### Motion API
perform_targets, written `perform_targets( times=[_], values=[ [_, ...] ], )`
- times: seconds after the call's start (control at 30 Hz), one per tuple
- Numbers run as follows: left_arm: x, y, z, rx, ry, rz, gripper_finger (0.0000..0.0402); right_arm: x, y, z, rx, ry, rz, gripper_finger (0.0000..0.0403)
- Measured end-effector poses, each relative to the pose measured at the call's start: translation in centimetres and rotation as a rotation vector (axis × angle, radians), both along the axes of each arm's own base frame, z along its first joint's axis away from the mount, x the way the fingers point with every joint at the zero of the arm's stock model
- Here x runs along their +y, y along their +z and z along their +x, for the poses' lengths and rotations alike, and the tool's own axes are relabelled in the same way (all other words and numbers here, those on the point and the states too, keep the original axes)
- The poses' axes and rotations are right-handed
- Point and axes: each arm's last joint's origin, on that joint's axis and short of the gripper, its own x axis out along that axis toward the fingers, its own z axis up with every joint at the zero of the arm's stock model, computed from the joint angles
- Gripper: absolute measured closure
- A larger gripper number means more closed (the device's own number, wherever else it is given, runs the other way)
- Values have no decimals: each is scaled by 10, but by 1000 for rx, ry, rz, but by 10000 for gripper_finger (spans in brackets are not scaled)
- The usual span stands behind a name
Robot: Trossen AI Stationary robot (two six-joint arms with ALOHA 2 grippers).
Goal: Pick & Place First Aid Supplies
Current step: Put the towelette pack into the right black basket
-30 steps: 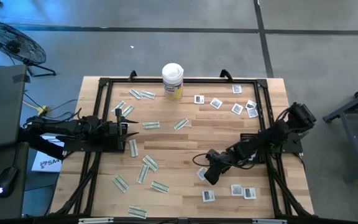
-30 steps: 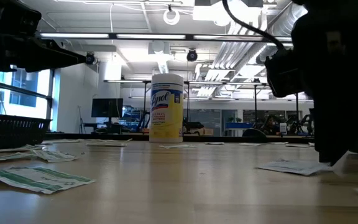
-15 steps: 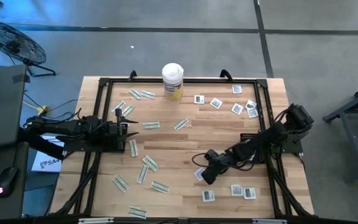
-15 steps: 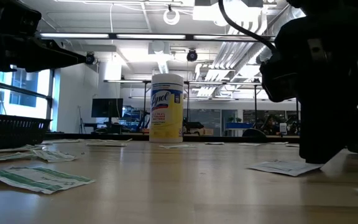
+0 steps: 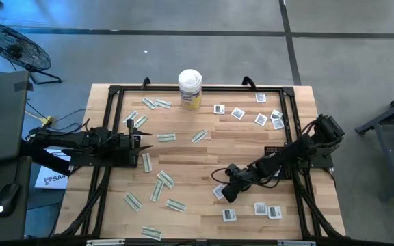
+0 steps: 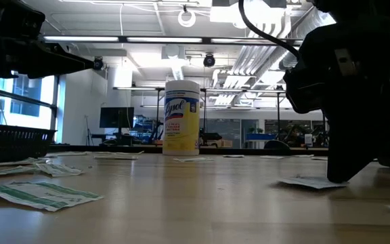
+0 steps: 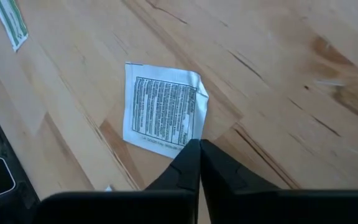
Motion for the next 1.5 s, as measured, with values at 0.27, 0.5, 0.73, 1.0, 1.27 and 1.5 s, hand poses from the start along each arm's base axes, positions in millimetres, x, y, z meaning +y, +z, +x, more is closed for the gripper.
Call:
perform_targets(
  times=[0.27, 0.5, 0.73, 1.0, 1.27, 1.5],
  values=[
    [0, 0, 0, 0, 0, 0, 195, -5, 19, -5, -32, 8, -7, 402],
    [0, 0, 0, 0, 0, 0, 195, -19, 68, -31, -61, -14, -46, 402],
    [0, 0, 0, 0, 0, 0, 195, -42, 107, -69, -57, -100, -127, 402],
    [0, 0, 0, 0, 0, 0, 195, -32, 99, -45, -204, 49, -250, 392],
    [0, 0, 0, 0, 0, 0, 195, -12, 51, -5, -280, 370, -396, 332],
    [0, 0, 0, 0, 0, 0, 195, -9, 20, 3, -224, 485, -525, 305]
  ],
)
